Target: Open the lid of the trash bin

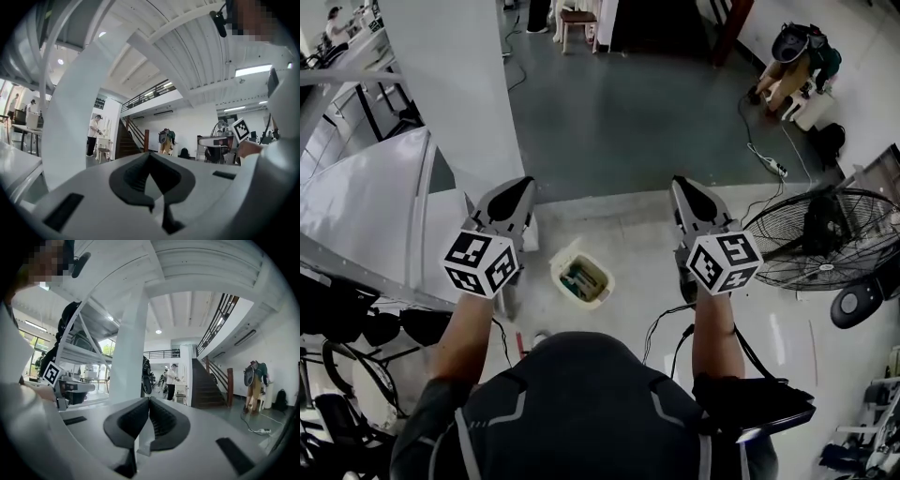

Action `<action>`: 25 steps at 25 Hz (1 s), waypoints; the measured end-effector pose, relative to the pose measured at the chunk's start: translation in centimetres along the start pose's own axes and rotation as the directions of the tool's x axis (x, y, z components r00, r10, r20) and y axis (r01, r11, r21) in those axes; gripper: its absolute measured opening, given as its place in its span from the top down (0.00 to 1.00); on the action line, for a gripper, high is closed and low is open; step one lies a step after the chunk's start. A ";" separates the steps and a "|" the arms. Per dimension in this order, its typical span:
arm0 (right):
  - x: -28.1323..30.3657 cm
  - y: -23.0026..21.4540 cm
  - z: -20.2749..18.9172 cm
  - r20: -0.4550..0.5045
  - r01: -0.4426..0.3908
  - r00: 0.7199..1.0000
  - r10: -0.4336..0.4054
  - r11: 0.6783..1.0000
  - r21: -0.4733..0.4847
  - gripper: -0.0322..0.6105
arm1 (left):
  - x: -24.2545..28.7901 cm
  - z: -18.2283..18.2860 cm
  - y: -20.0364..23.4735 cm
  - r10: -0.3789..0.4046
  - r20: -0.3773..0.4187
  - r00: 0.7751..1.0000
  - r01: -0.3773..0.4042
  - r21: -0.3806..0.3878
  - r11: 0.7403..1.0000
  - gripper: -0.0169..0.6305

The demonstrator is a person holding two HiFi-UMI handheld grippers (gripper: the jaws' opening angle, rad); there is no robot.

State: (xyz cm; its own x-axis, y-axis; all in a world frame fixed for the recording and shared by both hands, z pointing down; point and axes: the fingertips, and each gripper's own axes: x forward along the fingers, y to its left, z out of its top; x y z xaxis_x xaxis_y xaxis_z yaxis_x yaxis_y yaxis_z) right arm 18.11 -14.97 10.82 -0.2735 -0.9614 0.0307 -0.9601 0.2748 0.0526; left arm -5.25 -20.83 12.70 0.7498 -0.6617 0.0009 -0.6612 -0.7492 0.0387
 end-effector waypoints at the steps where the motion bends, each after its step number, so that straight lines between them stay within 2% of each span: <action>1: -0.1 -0.1 0.3 0.005 0.004 1.000 -0.004 1.000 0.001 0.91 | -0.1 0.2 0.0 0.011 0.002 1.000 -0.011 0.001 1.000 0.96; 11: -0.4 -1.9 0.3 0.009 0.050 0.999 -0.049 0.999 -0.018 0.91 | -1.2 1.1 2.9 0.146 0.002 0.989 -0.146 0.043 0.988 0.96; 17: -0.1 -1.7 0.1 -0.001 0.048 0.999 -0.048 0.999 -0.025 0.91 | -1.7 1.0 3.5 0.162 0.005 0.987 -0.162 0.018 0.987 0.96; 22: -0.2 -1.7 0.1 0.009 0.057 0.998 -0.057 0.998 -0.011 0.91 | -2.2 1.1 4.0 0.198 0.028 0.980 -0.200 0.057 0.978 0.96; 25: -0.2 -1.3 0.3 0.007 0.048 0.999 -0.048 0.999 -0.017 0.91 | -2.3 1.0 4.1 0.186 0.022 0.982 -0.187 0.041 0.981 0.96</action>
State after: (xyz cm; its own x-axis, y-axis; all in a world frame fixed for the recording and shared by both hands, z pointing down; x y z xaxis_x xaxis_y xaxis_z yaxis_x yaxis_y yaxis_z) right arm 19.37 -15.15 10.44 -0.2271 -0.9736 0.0210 -0.9711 0.2281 0.0709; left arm -9.69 -22.38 11.86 0.6128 -0.7901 -0.0139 -0.7902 -0.6128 -0.0033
